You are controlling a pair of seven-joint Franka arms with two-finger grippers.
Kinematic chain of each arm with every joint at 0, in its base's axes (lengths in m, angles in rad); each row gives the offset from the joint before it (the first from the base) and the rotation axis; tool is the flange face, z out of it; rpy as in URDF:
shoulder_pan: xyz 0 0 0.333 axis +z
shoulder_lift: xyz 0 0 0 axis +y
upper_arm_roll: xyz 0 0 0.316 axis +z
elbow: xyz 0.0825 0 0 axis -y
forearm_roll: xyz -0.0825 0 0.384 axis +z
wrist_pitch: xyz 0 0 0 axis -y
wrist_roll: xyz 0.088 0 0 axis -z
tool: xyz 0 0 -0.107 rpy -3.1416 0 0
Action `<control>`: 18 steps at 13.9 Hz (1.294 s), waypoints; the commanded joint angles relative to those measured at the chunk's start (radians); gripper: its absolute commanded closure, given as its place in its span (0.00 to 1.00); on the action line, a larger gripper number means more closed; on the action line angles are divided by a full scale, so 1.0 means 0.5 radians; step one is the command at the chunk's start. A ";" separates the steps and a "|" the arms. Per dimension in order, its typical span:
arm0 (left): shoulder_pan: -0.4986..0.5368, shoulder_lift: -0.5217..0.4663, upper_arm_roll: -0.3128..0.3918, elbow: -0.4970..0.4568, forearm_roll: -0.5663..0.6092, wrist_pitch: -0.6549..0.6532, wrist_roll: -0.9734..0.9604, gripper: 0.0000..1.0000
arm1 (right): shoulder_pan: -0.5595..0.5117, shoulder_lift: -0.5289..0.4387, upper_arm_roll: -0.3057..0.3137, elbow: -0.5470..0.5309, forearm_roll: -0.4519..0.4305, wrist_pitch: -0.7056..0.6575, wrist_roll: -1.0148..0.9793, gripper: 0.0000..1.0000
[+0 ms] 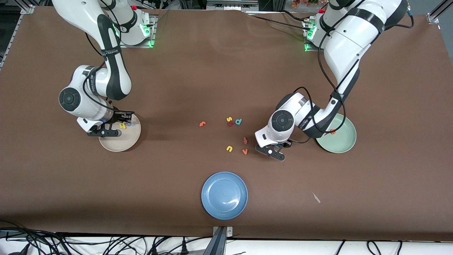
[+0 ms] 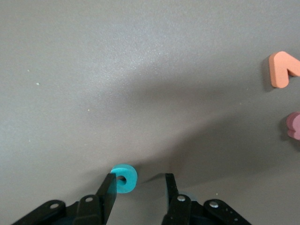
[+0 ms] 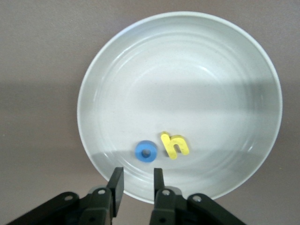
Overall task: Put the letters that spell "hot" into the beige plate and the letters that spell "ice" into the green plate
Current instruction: 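Grasp the cyan c with the left gripper while the right gripper reaches the orange letter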
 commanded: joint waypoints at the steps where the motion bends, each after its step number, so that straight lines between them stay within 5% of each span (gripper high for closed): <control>1: 0.014 -0.042 -0.004 0.040 0.072 -0.132 -0.015 0.52 | 0.016 -0.034 0.002 -0.023 0.028 0.021 0.007 0.00; 9: 0.017 -0.009 -0.004 0.019 0.072 -0.065 0.003 0.52 | 0.114 0.204 0.446 0.501 0.040 0.021 1.887 0.00; 18: 0.017 0.010 -0.004 0.015 0.158 -0.046 0.003 0.59 | 0.129 0.511 0.670 0.891 0.102 0.077 2.541 0.00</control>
